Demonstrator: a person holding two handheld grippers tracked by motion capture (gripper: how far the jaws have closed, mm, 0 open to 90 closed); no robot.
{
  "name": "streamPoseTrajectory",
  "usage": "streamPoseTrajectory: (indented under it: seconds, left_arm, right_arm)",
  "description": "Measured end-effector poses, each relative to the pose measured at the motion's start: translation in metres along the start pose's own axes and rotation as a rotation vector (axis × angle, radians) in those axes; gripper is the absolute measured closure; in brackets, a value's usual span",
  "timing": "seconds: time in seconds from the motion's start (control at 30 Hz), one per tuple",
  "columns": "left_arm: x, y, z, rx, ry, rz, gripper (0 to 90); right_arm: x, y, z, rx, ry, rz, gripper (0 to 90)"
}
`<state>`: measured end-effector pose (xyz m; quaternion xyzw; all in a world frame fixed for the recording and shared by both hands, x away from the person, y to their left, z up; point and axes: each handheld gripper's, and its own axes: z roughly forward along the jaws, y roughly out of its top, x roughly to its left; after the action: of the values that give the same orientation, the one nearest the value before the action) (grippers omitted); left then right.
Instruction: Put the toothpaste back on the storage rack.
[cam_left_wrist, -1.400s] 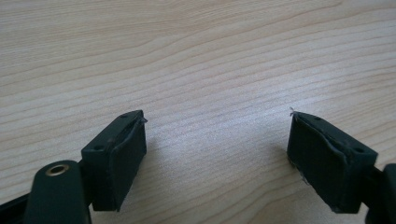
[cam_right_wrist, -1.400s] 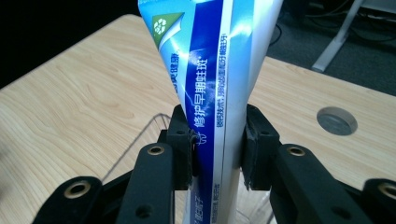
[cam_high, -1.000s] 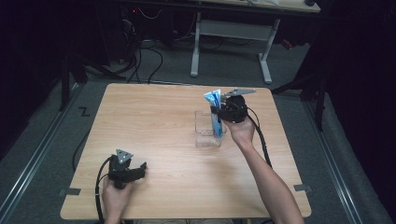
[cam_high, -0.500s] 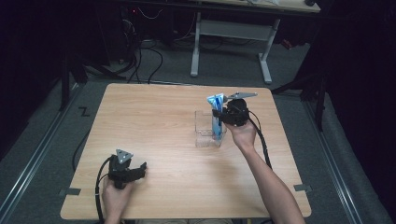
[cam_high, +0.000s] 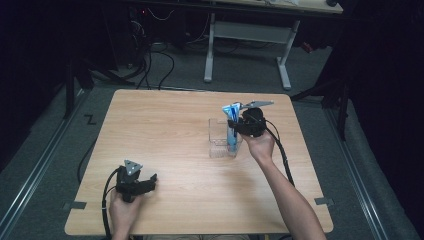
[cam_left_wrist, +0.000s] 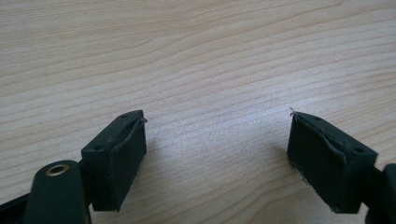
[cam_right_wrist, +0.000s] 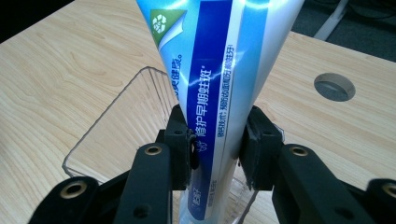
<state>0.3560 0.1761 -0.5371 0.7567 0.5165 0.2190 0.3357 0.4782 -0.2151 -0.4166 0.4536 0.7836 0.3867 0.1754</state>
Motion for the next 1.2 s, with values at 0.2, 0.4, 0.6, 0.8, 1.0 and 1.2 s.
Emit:
streamPoseTrajectory:
  seconds: [0.2, 0.4, 0.6, 0.8, 1.0, 1.2]
  left_arm:
    - [0.0, 0.0, 0.0, 0.0, 0.0, 0.0, 19.9]
    - [0.0, 0.0, 0.0, 0.0, 0.0, 0.0, 19.9]
    - [0.0, 0.0, 0.0, 0.0, 0.0, 0.001, 19.9]
    - [0.0, 0.0, 0.0, 0.0, 0.0, 0.001, 19.8]
    - [0.0, 0.0, 0.0, 0.0, 0.0, 0.001, 19.8]
    - [0.0, 0.0, 0.0, 0.0, 0.0, 0.001, 19.8]
  right_arm:
    - [0.0, -0.001, -0.003, -0.02, -0.024, -0.007, 63.7]
    - [-0.004, -0.005, -0.007, -0.028, -0.04, 0.002, 62.7]
    - [-0.009, -0.009, -0.012, -0.031, -0.054, 0.007, 56.7]
    - [-0.007, -0.008, -0.023, -0.062, -0.046, 0.0, 53.4]
    - [-0.004, -0.008, -0.028, -0.065, -0.06, -0.035, 52.0]
    - [-0.003, -0.008, -0.035, -0.077, -0.068, -0.052, 50.2]
